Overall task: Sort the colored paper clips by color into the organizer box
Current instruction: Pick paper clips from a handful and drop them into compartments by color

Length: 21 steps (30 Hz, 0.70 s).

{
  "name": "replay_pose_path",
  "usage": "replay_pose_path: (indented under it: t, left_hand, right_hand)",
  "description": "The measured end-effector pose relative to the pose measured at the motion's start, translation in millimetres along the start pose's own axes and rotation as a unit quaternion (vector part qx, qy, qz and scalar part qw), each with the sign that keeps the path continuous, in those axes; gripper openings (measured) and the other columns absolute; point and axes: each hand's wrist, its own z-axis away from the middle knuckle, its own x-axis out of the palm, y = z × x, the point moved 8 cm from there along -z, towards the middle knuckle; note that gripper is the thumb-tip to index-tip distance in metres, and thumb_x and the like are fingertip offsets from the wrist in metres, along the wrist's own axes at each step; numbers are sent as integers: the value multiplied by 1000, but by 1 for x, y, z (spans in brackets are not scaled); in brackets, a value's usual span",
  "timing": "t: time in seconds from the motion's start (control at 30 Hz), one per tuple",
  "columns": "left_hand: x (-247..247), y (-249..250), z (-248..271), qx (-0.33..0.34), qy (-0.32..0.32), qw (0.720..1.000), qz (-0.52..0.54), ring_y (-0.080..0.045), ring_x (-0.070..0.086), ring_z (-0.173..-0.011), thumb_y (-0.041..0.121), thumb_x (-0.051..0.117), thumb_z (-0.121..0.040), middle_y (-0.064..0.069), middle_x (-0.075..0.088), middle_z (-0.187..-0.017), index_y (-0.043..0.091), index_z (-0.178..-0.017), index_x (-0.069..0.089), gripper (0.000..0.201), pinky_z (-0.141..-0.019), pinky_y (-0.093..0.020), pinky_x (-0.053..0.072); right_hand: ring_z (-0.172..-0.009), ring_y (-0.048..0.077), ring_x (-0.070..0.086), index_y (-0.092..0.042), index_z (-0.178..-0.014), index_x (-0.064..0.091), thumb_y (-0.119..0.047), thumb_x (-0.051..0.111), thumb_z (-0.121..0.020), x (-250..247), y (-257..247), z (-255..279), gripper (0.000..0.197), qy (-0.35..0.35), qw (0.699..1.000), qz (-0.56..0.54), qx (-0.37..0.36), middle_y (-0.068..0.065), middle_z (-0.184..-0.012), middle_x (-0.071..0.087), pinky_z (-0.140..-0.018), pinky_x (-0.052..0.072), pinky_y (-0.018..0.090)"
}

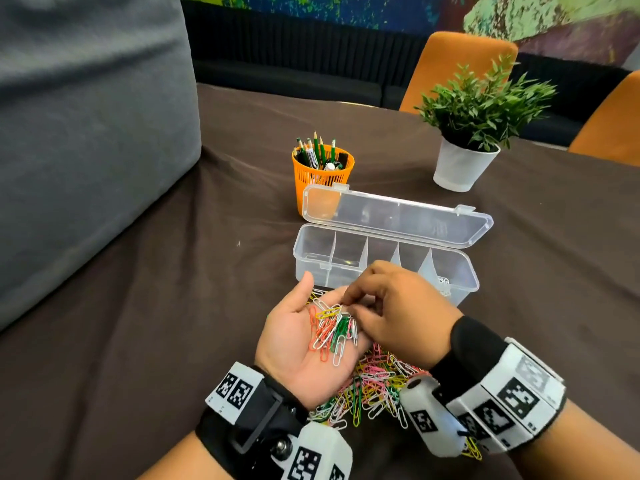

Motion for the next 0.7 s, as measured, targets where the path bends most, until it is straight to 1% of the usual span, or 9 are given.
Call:
replay_pose_path:
  t: [0.17, 0.23, 0.3, 0.33, 0.37, 0.4, 0.5, 0.57, 0.7]
  left_hand:
    - [-7, 1, 0, -2, 18, 1000, -16, -38, 33, -144, 52, 37, -102, -29, 21, -158, -13, -147, 31, 80, -120, -47, 25]
    - [-5, 4, 0, 1, 11, 1000, -6, -42, 35, -143, 52, 36, -102, -33, 24, -156, -14, -146, 31, 79, -117, -49, 31]
    - [-1, 7, 2, 11, -1, 1000, 14, -47, 41, -137, 49, 35, -103, -35, 38, -148, -13, -144, 35, 75, -104, -53, 47]
    - [1, 9, 2, 20, -5, 999, 29, -47, 46, -133, 48, 35, -103, -34, 45, -144, -12, -143, 38, 72, -91, -53, 55]
    - [1, 12, 1, 29, -9, 999, 39, -46, 51, -128, 48, 34, -103, -32, 50, -141, -10, -141, 42, 70, -80, -52, 60]
    - [1, 13, 0, 36, -12, 999, 39, -44, 55, -125, 47, 32, -103, -30, 53, -139, -9, -140, 44, 68, -77, -51, 60]
    - [0, 17, 0, 54, -5, 998, 38, -41, 55, -128, 45, 32, -103, -27, 55, -139, -6, -141, 44, 65, -99, -53, 51]
    - [-2, 17, 0, 61, -4, 997, 56, -41, 52, -131, 41, 35, -103, -28, 55, -138, -7, -141, 44, 62, -111, -52, 40]
    - [0, 19, 0, 80, -17, 994, 76, -39, 57, -126, 39, 38, -102, -26, 56, -138, -5, -141, 46, 60, -111, -53, 39]
  right_hand:
    - [-71, -5, 48, -27, -80, 69, -21, 66, -83, -5, 2, 3, 7, 29, 999, -24, 7, -12, -84, 54, -67, 35, 12]
    - [-71, -2, 49, -26, -79, 66, -23, 67, -82, -11, 2, 9, 5, 47, 998, -37, 17, -10, -82, 56, -66, 35, 15]
    - [-65, 1, 50, -26, -80, 61, -33, 73, -79, -12, -2, 18, 13, 56, 996, -65, 25, -9, -76, 59, -61, 36, 17]
    - [-63, 2, 51, -26, -81, 59, -38, 77, -75, -10, -5, 22, 22, 49, 995, -83, 28, -9, -74, 60, -59, 35, 16]
    - [-63, 1, 51, -26, -83, 59, -41, 80, -72, -6, -9, 24, 28, 40, 995, -92, 27, -10, -73, 61, -58, 35, 15]
    - [-64, -1, 51, -25, -84, 59, -41, 82, -71, -3, -13, 26, 31, 37, 995, -87, 19, -11, -73, 61, -59, 34, 14]
    - [-68, -5, 48, -26, -85, 67, -34, 81, -75, 0, -19, 26, 19, 63, 996, -58, 1, -15, -75, 57, -63, 30, 9]
    - [-68, -6, 47, -27, -84, 69, -24, 76, -78, 1, -20, 26, 10, 73, 995, -61, 0, -17, -76, 56, -67, 34, 11]
    - [-64, 2, 52, -28, -89, 59, -12, 66, -80, -2, -21, 30, 20, 106, 991, -77, -3, -15, -74, 59, -63, 42, 20]
